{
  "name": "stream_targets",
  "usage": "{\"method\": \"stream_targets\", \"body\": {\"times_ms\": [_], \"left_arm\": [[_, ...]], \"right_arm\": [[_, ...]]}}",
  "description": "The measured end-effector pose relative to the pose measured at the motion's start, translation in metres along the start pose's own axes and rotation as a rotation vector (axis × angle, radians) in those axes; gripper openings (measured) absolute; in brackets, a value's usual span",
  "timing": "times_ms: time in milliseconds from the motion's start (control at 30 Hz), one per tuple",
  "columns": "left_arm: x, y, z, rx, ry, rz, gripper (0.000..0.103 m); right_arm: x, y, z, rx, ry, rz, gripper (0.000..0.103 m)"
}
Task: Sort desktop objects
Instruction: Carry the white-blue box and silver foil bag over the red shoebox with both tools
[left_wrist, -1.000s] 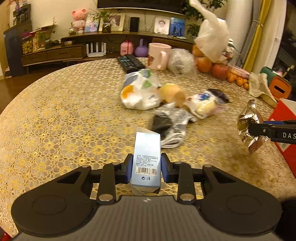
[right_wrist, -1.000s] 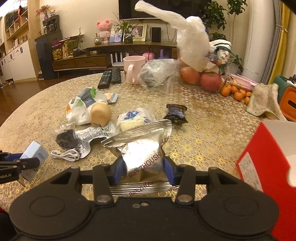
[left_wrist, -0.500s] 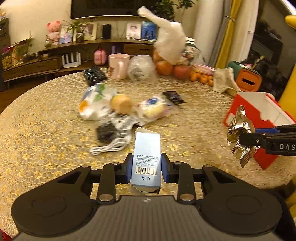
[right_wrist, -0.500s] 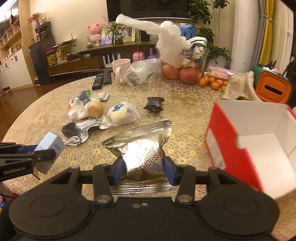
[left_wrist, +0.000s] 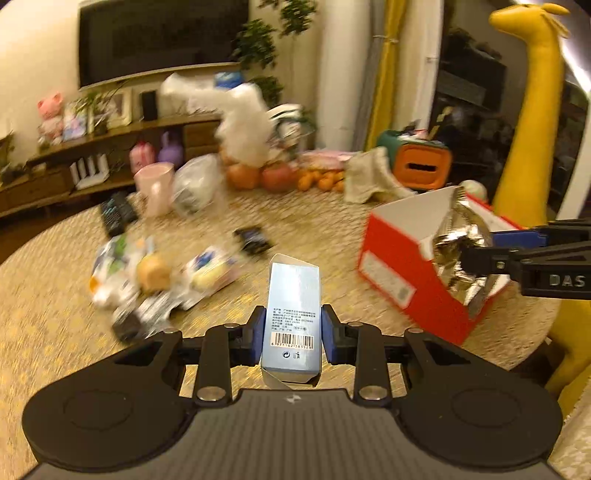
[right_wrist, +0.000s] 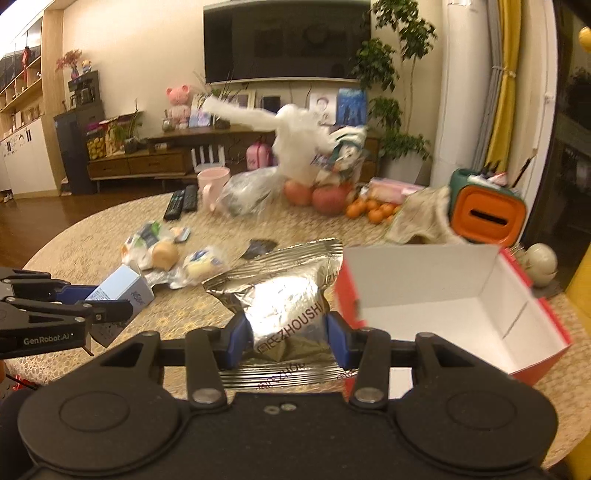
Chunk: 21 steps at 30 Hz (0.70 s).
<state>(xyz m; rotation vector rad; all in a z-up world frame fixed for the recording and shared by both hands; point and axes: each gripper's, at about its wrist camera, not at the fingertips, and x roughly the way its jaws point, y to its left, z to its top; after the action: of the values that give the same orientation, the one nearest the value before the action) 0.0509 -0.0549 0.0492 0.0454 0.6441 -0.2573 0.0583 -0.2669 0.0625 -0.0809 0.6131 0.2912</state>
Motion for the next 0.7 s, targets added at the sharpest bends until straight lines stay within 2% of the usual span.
{"method": "stream_targets", "body": {"times_ms": [400,700], "left_arm": [[0.022,-0.074,0.054,0.102,-0.023,-0.146,0.029],[0.075,-0.124,0.083,0.18,0.025,-0.223,0.029]], "right_arm": [[-0.008,-0.056,0.002,0.032,-0.021,-0.08,0.045],[0.009,-0.109,0.0,0.068,0.009,-0.165,0.045]]}}
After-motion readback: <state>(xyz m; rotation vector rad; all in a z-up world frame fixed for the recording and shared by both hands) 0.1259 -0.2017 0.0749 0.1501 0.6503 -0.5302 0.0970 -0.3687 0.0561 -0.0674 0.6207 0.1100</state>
